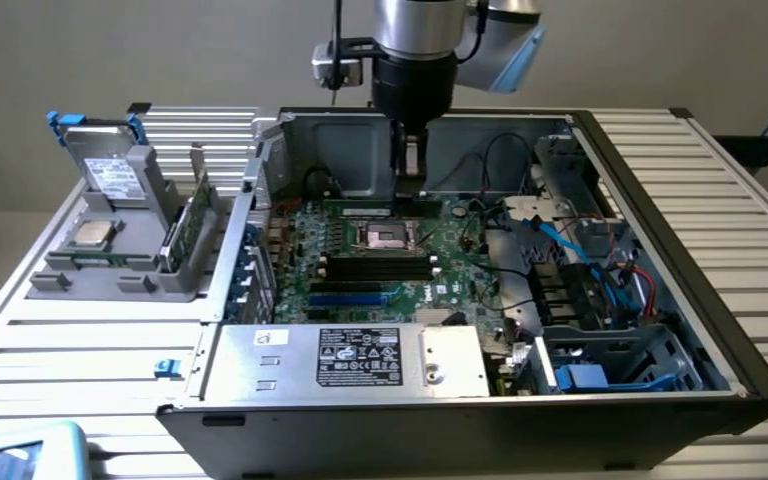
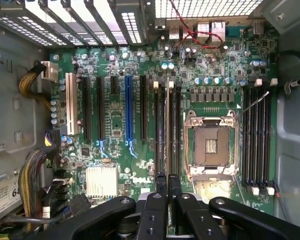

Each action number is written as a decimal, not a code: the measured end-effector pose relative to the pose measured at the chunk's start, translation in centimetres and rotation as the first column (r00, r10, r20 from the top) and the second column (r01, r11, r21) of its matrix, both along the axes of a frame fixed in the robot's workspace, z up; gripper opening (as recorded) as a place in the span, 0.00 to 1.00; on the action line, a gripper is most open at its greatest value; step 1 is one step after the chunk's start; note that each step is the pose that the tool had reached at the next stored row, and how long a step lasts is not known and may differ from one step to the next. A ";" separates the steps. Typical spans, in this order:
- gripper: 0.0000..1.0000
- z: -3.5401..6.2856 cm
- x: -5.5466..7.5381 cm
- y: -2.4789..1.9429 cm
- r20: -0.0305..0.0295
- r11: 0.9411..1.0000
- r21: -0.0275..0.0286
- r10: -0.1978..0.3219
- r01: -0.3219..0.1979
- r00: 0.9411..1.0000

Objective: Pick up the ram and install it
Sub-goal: 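Insert the ram into the slot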

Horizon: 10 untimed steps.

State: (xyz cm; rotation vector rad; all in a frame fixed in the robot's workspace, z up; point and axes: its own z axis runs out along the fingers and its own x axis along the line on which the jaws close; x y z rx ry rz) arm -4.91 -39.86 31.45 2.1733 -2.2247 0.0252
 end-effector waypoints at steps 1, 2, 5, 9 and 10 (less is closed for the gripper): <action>0.13 -0.18 0.1 0.00 0.000 1.000 0.000 0.000 0.000 1.000; 0.13 -0.36 0.1 0.00 0.000 1.000 0.000 0.000 0.000 1.000; 0.13 -0.85 0.1 0.00 -0.001 1.000 -0.004 0.000 0.000 1.000; 0.13 -1.39 0.1 0.05 -0.001 1.000 -0.016 0.000 0.000 1.000; 0.13 -1.54 0.1 0.07 0.000 1.000 -0.019 0.000 0.000 1.000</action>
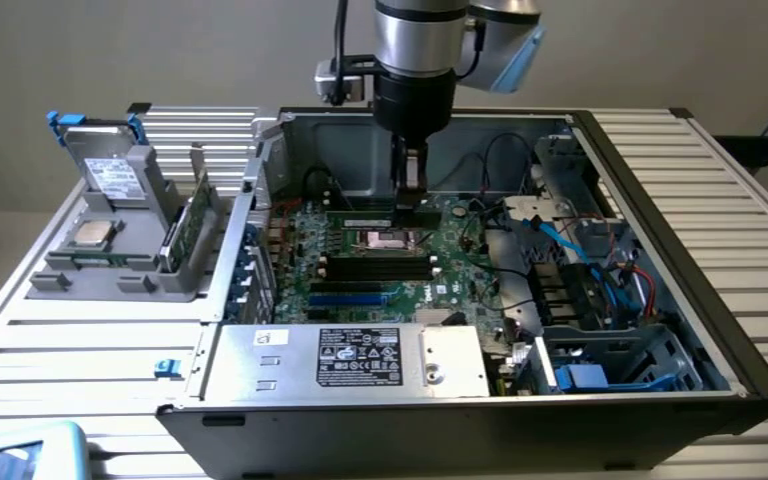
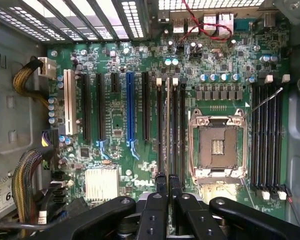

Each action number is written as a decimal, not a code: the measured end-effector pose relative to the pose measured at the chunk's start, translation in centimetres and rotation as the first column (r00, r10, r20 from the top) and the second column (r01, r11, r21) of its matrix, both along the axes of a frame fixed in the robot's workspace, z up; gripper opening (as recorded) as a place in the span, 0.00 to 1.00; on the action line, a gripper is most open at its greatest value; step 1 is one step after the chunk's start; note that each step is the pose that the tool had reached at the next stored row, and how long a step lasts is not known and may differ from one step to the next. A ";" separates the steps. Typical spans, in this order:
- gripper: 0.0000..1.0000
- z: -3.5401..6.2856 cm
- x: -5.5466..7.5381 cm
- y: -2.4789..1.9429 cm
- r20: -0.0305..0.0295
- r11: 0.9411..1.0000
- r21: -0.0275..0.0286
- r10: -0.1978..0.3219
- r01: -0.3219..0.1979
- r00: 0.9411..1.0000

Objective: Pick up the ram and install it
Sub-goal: 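Insert the ram into the slot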

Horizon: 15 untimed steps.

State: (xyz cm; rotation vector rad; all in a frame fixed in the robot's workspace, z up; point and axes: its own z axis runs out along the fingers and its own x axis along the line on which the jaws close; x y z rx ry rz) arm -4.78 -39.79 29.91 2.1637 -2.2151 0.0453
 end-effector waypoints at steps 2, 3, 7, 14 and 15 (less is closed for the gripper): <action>0.13 -0.23 0.0 0.03 0.000 1.000 -0.008 0.000 0.000 1.000; 0.13 -0.36 0.0 0.05 0.000 1.000 -0.011 0.000 0.000 1.000; 0.13 -0.91 0.0 0.06 0.000 1.000 0.001 0.000 0.000 1.000; 0.13 -1.43 -0.1 0.06 0.000 1.000 0.013 0.000 0.000 1.000; 0.13 -1.44 -0.1 0.06 0.000 1.000 0.013 0.000 0.000 1.000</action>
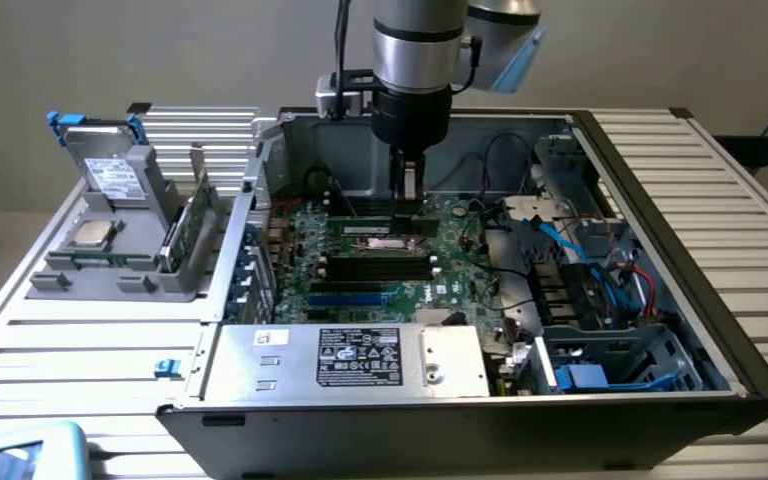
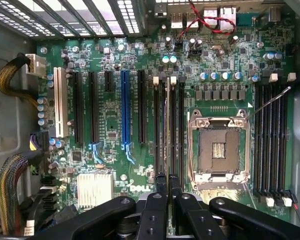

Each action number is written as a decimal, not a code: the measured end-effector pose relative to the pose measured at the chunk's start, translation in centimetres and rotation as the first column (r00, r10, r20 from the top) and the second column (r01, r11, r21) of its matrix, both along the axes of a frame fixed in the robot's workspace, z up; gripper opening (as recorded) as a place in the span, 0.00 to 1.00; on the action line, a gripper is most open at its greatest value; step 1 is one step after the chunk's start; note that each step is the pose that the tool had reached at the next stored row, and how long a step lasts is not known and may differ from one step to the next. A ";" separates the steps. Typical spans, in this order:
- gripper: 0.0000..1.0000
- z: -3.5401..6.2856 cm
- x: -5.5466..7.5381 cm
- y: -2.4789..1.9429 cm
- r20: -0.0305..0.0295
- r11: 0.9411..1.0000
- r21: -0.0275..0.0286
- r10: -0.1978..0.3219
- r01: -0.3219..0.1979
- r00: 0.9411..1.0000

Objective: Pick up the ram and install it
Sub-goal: 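Insert the ram into the slot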

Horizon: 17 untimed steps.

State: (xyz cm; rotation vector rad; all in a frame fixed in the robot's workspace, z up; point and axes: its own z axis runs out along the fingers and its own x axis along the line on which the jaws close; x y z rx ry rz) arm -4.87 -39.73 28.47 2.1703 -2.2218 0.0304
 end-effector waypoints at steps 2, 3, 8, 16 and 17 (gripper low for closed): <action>0.13 -0.15 0.0 0.01 0.000 1.000 0.000 0.000 0.000 1.000; 0.13 -0.31 0.0 0.00 0.000 1.000 0.000 0.000 0.000 1.000; 0.13 -1.21 0.0 -0.06 0.000 1.000 0.000 0.000 0.000 1.000; 0.13 -1.63 -0.1 -0.18 0.001 1.000 0.000 0.017 -0.017 1.000; 0.13 -1.68 -0.1 -0.23 0.001 1.000 0.000 0.017 -0.017 1.000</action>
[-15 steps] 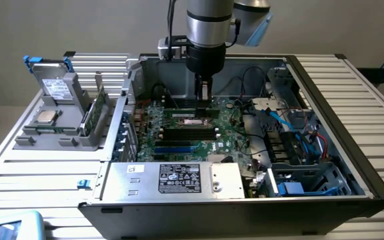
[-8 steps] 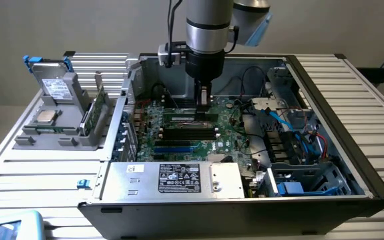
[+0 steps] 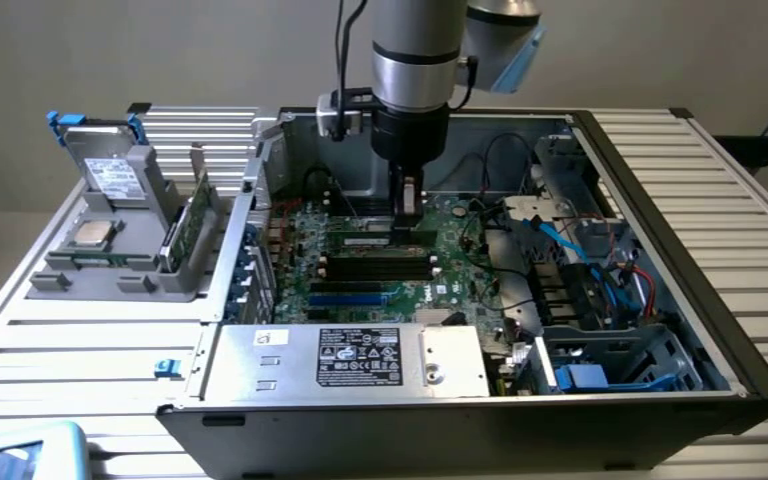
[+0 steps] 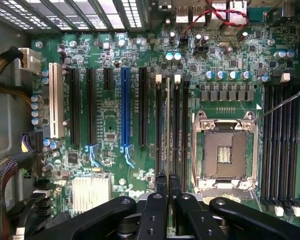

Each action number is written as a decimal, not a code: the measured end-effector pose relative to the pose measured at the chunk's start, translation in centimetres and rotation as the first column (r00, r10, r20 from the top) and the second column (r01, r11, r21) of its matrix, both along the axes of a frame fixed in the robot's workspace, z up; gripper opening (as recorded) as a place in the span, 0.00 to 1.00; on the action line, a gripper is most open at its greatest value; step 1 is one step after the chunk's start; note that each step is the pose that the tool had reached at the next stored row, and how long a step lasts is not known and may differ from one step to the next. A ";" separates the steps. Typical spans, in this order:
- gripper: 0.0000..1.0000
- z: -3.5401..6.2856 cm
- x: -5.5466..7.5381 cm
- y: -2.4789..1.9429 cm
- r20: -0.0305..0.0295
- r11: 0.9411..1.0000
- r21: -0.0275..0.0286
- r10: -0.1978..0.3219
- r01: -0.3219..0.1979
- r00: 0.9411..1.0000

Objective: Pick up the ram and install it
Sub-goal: 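Insert the ram into the slot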

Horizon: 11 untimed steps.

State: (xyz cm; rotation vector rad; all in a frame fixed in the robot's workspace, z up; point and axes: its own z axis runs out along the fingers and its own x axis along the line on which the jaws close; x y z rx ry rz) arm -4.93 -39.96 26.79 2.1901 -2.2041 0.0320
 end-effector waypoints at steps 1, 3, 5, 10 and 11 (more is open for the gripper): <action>0.13 -0.14 0.0 -0.01 0.001 1.000 0.000 0.000 0.000 1.000; 0.13 -0.50 0.0 -0.01 0.002 1.000 0.000 0.000 0.000 1.000; 0.13 -0.85 -0.1 -0.03 0.002 1.000 0.000 0.000 0.000 1.000; 0.13 -1.72 -0.1 -0.06 0.002 1.000 0.000 0.000 0.000 1.000; 0.13 -1.84 -0.1 -0.10 0.002 1.000 0.000 0.000 0.000 1.000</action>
